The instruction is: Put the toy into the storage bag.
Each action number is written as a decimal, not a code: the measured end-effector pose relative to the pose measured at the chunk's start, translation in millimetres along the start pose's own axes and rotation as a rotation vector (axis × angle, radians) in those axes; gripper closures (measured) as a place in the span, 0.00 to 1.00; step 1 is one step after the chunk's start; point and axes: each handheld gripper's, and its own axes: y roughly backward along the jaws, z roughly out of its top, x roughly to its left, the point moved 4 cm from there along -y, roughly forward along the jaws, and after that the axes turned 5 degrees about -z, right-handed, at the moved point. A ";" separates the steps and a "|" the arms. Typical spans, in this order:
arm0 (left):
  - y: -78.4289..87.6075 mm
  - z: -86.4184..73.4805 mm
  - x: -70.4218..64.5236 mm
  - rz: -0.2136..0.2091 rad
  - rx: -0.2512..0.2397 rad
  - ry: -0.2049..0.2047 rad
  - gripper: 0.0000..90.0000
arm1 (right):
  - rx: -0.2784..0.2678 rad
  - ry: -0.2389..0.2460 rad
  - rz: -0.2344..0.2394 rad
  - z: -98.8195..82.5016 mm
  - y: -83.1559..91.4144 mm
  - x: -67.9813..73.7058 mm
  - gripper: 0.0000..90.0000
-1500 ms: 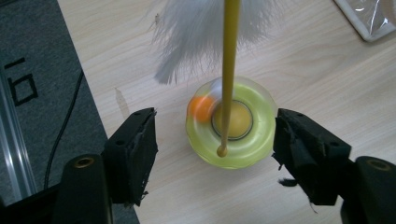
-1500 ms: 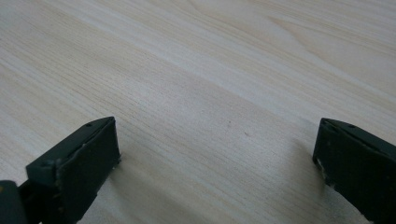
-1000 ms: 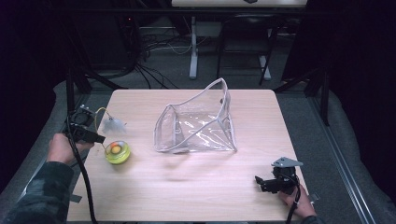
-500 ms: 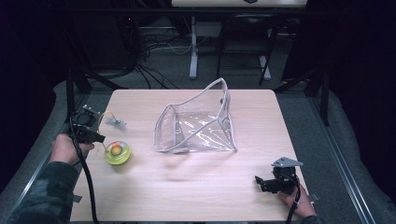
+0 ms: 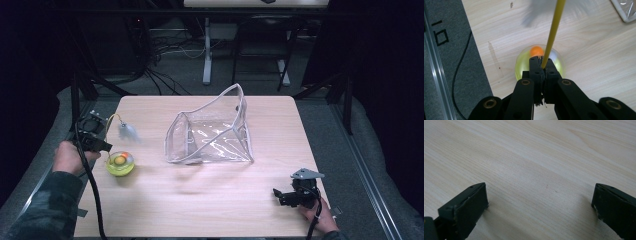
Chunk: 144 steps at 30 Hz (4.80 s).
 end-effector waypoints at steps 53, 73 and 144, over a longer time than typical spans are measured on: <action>64.7 63.5 -27.2 0.021 0.042 -0.182 0.98 | 0.000 -0.001 0.001 -0.1 0.0 0.0 0.00; 83.8 84.6 -38.6 0.035 0.036 -0.218 0.98 | 0.001 -0.001 0.001 -0.1 0.0 0.1 0.00; 111.8 164.9 -135.4 -0.026 -0.023 -0.450 0.98 | -0.001 0.004 0.001 0.2 -0.5 -0.1 0.00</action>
